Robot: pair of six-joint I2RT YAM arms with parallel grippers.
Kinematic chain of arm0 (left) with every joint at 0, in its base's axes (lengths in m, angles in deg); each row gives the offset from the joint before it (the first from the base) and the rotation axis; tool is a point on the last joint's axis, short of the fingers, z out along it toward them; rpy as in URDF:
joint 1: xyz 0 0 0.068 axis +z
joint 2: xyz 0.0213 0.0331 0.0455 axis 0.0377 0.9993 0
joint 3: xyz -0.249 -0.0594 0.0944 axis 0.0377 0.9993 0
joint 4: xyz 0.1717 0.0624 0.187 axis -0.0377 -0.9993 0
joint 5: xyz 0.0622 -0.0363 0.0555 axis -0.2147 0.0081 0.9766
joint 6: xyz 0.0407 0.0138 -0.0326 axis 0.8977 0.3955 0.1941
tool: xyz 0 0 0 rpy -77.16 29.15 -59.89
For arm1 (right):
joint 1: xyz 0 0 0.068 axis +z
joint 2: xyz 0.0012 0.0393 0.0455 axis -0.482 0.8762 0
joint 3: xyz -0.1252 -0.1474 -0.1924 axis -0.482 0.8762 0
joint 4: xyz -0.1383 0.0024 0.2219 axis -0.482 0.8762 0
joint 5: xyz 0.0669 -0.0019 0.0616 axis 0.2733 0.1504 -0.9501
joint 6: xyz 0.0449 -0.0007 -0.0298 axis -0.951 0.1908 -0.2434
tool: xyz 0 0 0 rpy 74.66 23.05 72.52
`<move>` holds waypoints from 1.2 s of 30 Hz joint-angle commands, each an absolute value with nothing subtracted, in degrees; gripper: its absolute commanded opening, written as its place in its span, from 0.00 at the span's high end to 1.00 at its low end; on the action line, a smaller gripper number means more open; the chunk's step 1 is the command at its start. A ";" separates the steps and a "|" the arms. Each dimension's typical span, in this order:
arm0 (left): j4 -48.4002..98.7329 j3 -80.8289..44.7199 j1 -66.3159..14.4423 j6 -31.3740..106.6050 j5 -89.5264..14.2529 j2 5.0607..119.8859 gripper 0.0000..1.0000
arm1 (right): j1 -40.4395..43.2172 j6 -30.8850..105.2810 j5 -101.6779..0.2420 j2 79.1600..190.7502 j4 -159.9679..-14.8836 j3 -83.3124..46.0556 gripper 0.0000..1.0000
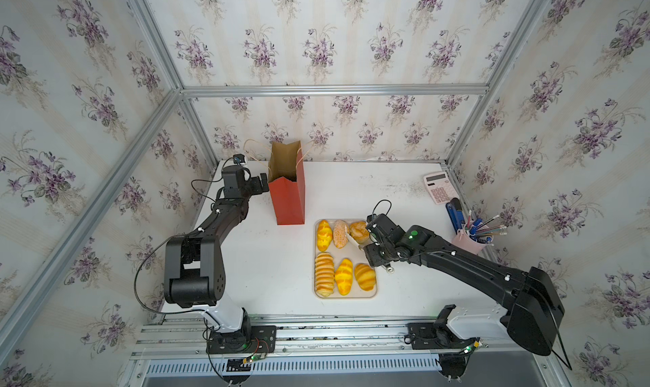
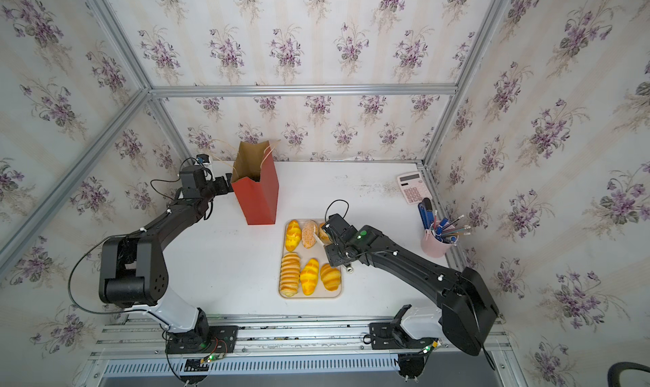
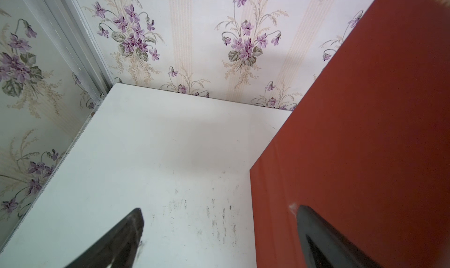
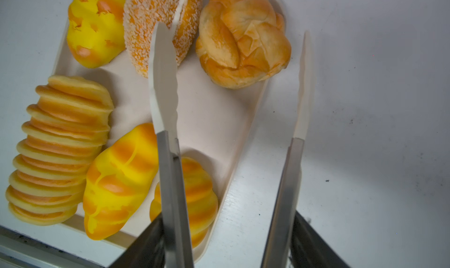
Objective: Pack bread into a paper bag
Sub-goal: Pick up the fake bread from the plate.
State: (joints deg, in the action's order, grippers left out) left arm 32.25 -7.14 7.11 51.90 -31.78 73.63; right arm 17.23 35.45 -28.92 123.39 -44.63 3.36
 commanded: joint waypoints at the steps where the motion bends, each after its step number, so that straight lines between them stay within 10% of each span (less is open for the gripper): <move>1: 32.76 -7.11 7.10 52.42 -32.09 73.57 0.00 | 16.98 35.95 -26.63 124.63 -45.87 3.10 0.28; 25: 32.49 -7.29 7.15 52.55 -32.26 73.46 0.00 | 15.04 35.22 -30.53 125.80 -51.75 6.88 0.31; 36: 32.67 -7.09 7.12 52.39 -32.44 73.43 0.00 | 15.04 34.97 -31.50 124.93 -52.20 7.41 0.50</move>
State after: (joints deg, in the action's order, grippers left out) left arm 32.25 -7.14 7.11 52.25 -32.02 73.80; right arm 15.04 35.27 -31.06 125.40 -51.43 7.41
